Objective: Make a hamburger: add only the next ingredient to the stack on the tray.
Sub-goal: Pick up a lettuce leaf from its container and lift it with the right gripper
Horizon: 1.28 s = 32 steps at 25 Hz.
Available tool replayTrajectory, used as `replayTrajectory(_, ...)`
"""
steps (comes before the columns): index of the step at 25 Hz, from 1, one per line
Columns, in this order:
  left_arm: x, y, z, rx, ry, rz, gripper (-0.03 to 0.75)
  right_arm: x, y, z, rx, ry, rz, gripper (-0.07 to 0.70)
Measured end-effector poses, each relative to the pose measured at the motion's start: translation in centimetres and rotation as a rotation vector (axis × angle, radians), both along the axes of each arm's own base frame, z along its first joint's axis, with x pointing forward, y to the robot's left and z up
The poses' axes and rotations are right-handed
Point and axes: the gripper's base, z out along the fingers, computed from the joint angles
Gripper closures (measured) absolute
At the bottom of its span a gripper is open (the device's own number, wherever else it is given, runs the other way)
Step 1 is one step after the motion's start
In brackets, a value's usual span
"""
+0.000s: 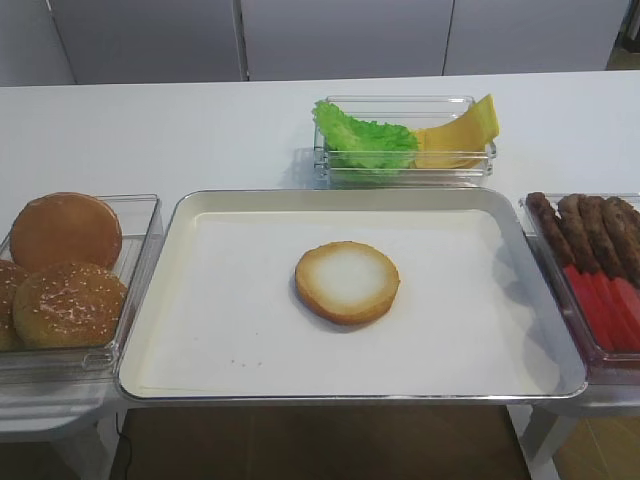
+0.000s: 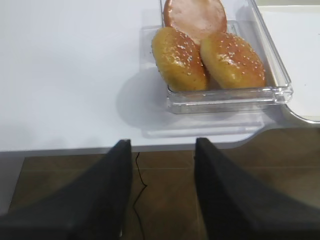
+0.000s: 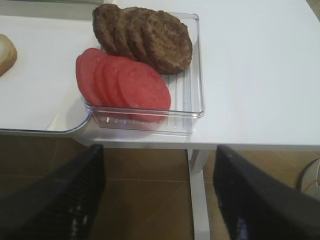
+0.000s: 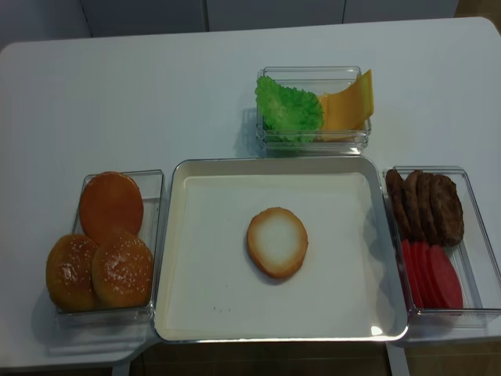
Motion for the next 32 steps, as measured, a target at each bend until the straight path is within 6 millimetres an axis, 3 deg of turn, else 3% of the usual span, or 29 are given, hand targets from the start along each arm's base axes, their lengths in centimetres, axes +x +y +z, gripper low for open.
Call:
replayTrajectory(16,0.0,0.0,0.0,0.0,0.0,0.0,0.407,0.0,0.2,0.2,0.024,-0.017,0.014,0.133)
replayTrajectory(23,0.0,0.0,0.0,0.0,0.0,0.0,0.408,0.4,1.1,3.2,0.137,-0.178,0.063,0.139)
replayTrajectory(27,0.0,0.0,0.0,0.0,0.0,0.0,0.408,2.3,1.3,4.9,0.17,-0.134,0.066,0.14)
replayTrajectory(32,0.0,0.0,0.0,0.0,0.0,0.0,0.408,6.8,1.7,5.7,0.249,-0.065,0.052,0.141)
